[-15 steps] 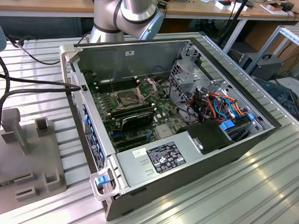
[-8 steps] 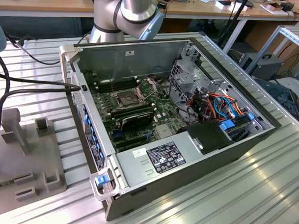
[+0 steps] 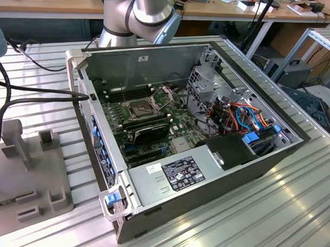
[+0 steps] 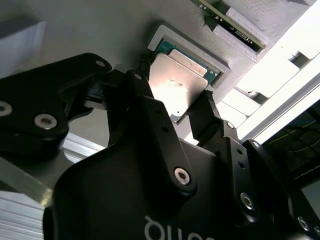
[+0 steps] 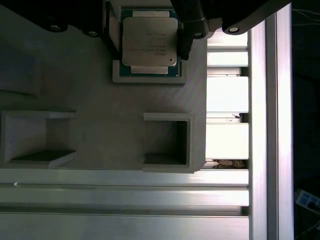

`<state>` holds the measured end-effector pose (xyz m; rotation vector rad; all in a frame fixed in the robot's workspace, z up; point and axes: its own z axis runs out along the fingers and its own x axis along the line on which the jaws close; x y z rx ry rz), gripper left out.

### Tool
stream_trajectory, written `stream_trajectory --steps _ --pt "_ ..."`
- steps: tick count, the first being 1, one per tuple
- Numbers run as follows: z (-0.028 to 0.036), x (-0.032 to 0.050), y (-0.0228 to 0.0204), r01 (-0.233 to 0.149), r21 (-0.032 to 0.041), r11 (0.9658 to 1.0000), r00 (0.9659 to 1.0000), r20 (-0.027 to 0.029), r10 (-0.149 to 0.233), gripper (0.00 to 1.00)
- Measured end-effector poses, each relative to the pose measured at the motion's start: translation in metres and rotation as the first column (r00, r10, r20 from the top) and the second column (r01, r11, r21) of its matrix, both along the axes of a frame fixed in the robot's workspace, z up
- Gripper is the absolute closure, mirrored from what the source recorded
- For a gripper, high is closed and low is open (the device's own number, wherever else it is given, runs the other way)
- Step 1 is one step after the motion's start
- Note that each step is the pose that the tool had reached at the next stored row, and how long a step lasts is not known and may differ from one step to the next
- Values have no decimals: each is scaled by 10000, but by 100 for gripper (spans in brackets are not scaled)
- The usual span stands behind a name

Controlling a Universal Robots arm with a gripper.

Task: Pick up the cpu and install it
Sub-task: 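Pick up the cpu and move it towards the insertion slot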

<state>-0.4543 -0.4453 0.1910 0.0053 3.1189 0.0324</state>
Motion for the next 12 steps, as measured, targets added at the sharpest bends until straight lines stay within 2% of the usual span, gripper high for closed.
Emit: stream_trajectory --steps 3,12 --pt "0 0 0 0 0 10000 10000 -1 0 45" --pt "-7 0 0 -1 2 10000 10000 0 1 45"
